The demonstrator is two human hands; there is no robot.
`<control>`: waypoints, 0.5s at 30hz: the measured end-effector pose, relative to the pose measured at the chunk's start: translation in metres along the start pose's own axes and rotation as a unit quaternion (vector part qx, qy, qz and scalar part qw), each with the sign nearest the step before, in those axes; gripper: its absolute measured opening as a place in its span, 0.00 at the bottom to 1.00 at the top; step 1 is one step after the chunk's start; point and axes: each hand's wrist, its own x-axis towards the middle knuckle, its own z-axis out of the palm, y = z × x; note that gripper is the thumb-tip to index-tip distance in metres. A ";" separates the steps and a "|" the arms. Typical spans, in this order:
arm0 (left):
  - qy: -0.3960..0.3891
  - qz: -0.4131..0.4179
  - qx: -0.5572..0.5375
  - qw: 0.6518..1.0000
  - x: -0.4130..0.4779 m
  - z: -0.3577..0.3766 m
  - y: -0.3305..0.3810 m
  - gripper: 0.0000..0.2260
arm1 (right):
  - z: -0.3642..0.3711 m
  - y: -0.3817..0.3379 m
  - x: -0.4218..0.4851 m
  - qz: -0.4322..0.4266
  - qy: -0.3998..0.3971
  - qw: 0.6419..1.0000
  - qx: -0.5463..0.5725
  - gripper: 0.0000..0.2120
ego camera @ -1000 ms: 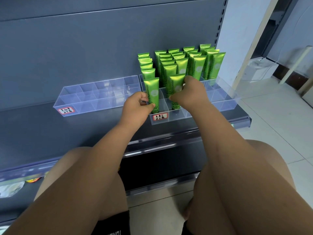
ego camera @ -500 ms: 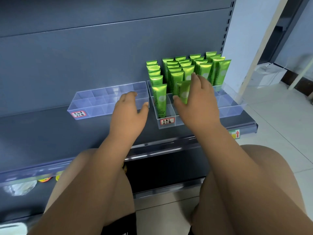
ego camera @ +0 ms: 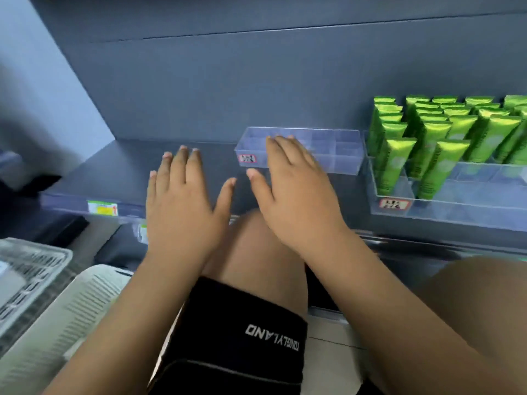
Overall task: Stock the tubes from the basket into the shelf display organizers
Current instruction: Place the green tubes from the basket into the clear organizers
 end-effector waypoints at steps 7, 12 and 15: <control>0.003 -0.158 0.111 0.981 -0.078 -0.039 -0.149 0.30 | 0.098 -0.153 -0.006 -0.159 -0.114 0.977 0.090 0.26; -0.063 -0.300 0.152 0.940 -0.144 -0.039 -0.228 0.28 | 0.179 -0.235 -0.024 -0.228 -0.257 0.935 0.083 0.20; -0.102 -0.362 0.151 0.914 -0.174 -0.025 -0.260 0.29 | 0.220 -0.243 -0.037 -0.245 -0.379 0.891 0.057 0.21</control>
